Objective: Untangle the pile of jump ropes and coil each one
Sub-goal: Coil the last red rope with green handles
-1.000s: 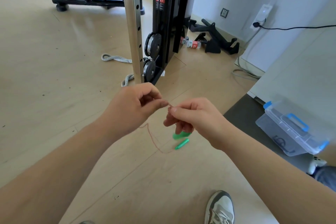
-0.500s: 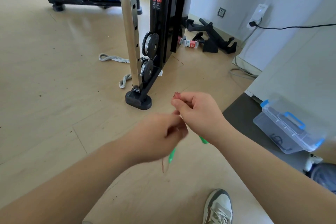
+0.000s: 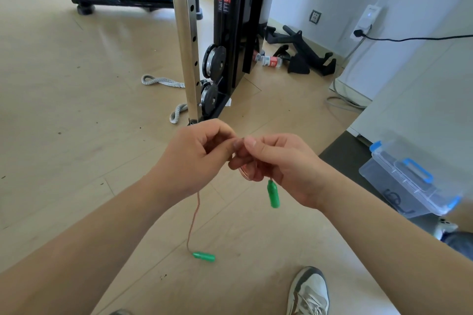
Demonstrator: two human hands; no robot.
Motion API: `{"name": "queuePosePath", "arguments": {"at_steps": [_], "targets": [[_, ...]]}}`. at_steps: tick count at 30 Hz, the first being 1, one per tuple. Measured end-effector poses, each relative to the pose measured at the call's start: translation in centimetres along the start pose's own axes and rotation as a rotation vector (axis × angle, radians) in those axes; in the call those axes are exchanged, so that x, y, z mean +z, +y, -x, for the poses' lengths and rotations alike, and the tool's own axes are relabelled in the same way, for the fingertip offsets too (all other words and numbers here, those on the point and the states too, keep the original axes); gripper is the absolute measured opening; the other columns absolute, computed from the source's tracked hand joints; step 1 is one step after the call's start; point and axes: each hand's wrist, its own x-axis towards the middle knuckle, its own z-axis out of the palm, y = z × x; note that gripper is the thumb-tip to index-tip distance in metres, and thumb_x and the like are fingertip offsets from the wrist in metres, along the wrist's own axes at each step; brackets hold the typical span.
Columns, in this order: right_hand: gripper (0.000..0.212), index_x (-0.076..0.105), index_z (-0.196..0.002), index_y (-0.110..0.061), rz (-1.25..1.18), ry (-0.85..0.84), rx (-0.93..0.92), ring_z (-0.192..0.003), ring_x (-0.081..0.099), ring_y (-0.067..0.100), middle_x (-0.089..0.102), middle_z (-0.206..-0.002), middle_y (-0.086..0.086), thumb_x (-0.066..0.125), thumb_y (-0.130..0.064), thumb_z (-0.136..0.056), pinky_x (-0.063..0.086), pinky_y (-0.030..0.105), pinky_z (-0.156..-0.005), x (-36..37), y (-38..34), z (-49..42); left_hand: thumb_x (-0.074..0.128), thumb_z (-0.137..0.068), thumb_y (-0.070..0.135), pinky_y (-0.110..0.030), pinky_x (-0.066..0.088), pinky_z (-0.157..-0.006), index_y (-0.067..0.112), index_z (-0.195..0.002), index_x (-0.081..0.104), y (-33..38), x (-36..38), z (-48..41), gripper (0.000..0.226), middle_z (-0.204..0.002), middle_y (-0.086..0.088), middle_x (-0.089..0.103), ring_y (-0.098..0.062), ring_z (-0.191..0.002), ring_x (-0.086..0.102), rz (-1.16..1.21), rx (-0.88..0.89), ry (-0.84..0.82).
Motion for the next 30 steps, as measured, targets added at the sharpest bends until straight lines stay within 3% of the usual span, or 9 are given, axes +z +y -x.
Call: {"name": "queuePosePath", "arguments": {"at_steps": [6, 10, 12, 14, 16, 18, 23, 27, 30], "targets": [[0.026, 0.071, -0.097, 0.003, -0.019, 0.200, 0.104, -0.074, 0.061, 0.023, 0.077, -0.091, 0.017, 0.055, -0.015, -0.105, 0.048, 0.032, -0.068, 0.2, 0.9, -0.2, 0.066, -0.096, 0.026, -0.019, 0.043, -0.052, 0.027, -0.083, 0.067, -1.0, -0.4, 0.1, 0.013, -0.063, 0.005, 0.063, -0.006, -0.053, 0.052, -0.283, -0.110, -0.164], [0.027, 0.072, -0.091, -0.004, 0.134, 0.361, 0.119, -0.071, 0.065, 0.015, 0.079, -0.085, 0.009, 0.055, -0.020, -0.104, 0.051, 0.031, -0.071, -0.4, 1.0, -0.5, 0.063, -0.094, 0.025, -0.029, 0.053, -0.068, 0.025, -0.087, 0.065, -1.7, -1.2, -0.2, 0.008, -0.076, 0.008, 0.067, -0.007, -0.071, 0.061, -0.469, -0.241, -0.260], [0.027, 0.072, -0.088, -0.008, 0.221, 0.377, 0.113, -0.067, 0.064, 0.013, 0.078, -0.081, 0.006, 0.055, -0.022, -0.103, 0.050, 0.029, -0.068, -0.8, 1.0, -0.3, 0.062, -0.094, 0.029, -0.033, 0.056, -0.084, 0.027, -0.102, 0.067, -1.9, -1.2, 0.0, 0.009, -0.093, 0.012, 0.069, -0.008, -0.087, 0.065, -0.463, -0.340, -0.338], [0.029, 0.072, -0.087, -0.006, 0.239, 0.322, 0.113, -0.066, 0.063, 0.012, 0.078, -0.080, 0.006, 0.054, -0.021, -0.104, 0.049, 0.026, -0.065, -0.7, 0.9, 0.1, 0.065, -0.094, 0.037, -0.031, 0.052, -0.096, 0.031, -0.130, 0.058, -2.0, -0.6, 0.3, 0.037, -0.115, 0.018, 0.064, -0.002, -0.106, 0.063, -0.414, -0.366, -0.365], [0.030, 0.071, -0.085, -0.006, 0.263, 0.266, 0.115, -0.066, 0.063, 0.012, 0.077, -0.079, 0.006, 0.054, -0.020, -0.104, 0.050, 0.024, -0.063, -0.3, 0.8, 0.2, 0.068, -0.093, 0.039, -0.027, 0.045, -0.105, 0.030, -0.151, 0.040, -1.7, 0.1, 0.4, 0.065, -0.134, 0.020, 0.057, 0.002, -0.124, 0.055, -0.300, -0.317, -0.314], [0.028, 0.071, -0.084, -0.008, 0.284, 0.238, 0.138, -0.065, 0.064, 0.012, 0.077, -0.078, 0.005, 0.055, -0.022, -0.104, 0.050, 0.026, -0.063, 0.1, 0.8, 0.2, 0.068, -0.094, 0.035, -0.022, 0.038, -0.110, 0.030, -0.156, 0.034, -1.2, 0.5, 0.3, 0.071, -0.141, 0.020, 0.053, 0.007, -0.131, 0.048, -0.189, -0.237, -0.238], [0.027, 0.071, -0.093, 0.004, 0.153, 0.178, 0.135, -0.064, 0.064, 0.017, 0.075, -0.078, 0.013, 0.055, -0.014, -0.104, 0.048, 0.026, -0.058, 0.3, 0.7, 0.3, 0.054, -0.105, 0.023, -0.013, 0.047, -0.093, 0.031, -0.131, 0.066, -0.2, 1.3, 0.2, 0.030, -0.112, 0.017, 0.073, 0.005, -0.109, 0.063, -0.115, -0.103, -0.264], [0.028, 0.068, -0.103, 0.017, 0.022, 0.185, 0.095, -0.072, 0.066, 0.027, 0.073, -0.086, 0.026, 0.055, -0.007, -0.103, 0.053, 0.035, -0.068, 0.2, 0.8, 0.3, 0.054, -0.104, 0.014, -0.009, 0.048, -0.089, 0.032, -0.131, 0.067, -1.3, 2.1, 0.4, 0.035, -0.108, 0.019, 0.075, 0.006, -0.104, 0.067, -0.074, -0.077, -0.164], [0.026, 0.069, -0.101, 0.014, 0.054, 0.200, 0.077, -0.064, 0.062, 0.022, 0.073, -0.085, 0.029, 0.057, -0.009, -0.103, 0.050, 0.026, -0.058, 0.0, 0.9, 0.2, 0.055, -0.103, 0.009, -0.016, 0.053, -0.087, 0.028, -0.123, 0.072, -1.4, 2.6, 0.4, 0.032, -0.098, 0.008, 0.078, -0.004, -0.093, 0.072, 0.000, -0.069, -0.149]]}}
